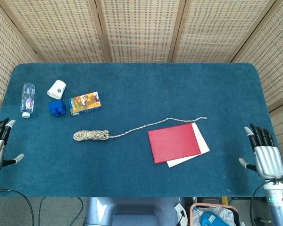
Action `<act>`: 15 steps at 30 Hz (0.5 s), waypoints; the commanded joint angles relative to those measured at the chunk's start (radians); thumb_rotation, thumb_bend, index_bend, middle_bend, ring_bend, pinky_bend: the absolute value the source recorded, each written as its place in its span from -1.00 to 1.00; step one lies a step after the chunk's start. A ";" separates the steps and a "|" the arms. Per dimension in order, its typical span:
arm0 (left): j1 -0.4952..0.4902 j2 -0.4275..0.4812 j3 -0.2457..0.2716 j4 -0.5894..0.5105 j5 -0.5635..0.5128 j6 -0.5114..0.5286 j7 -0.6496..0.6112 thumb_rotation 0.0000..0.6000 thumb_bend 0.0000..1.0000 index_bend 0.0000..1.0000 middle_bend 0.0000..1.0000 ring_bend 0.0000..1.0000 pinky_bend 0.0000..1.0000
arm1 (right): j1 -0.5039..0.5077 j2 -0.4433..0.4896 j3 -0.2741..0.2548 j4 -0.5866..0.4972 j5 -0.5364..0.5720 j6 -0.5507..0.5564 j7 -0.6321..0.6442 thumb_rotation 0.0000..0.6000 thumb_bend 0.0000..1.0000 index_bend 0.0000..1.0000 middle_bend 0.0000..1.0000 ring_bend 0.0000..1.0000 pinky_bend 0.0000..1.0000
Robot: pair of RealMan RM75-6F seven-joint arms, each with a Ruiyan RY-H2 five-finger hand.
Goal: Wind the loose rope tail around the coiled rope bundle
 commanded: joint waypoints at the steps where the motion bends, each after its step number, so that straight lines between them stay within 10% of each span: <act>1: 0.002 -0.001 0.002 -0.002 0.003 0.003 0.002 1.00 -1.00 -1.00 -1.00 -1.00 -1.00 | -0.003 -0.004 0.002 0.006 -0.007 -0.003 0.001 1.00 -1.00 -1.00 -1.00 -1.00 -1.00; 15: -0.004 0.000 0.000 -0.010 -0.008 -0.014 0.011 1.00 -1.00 -1.00 -1.00 -1.00 -1.00 | 0.217 0.053 0.096 -0.027 0.009 -0.340 0.158 1.00 -1.00 -1.00 -1.00 -1.00 -1.00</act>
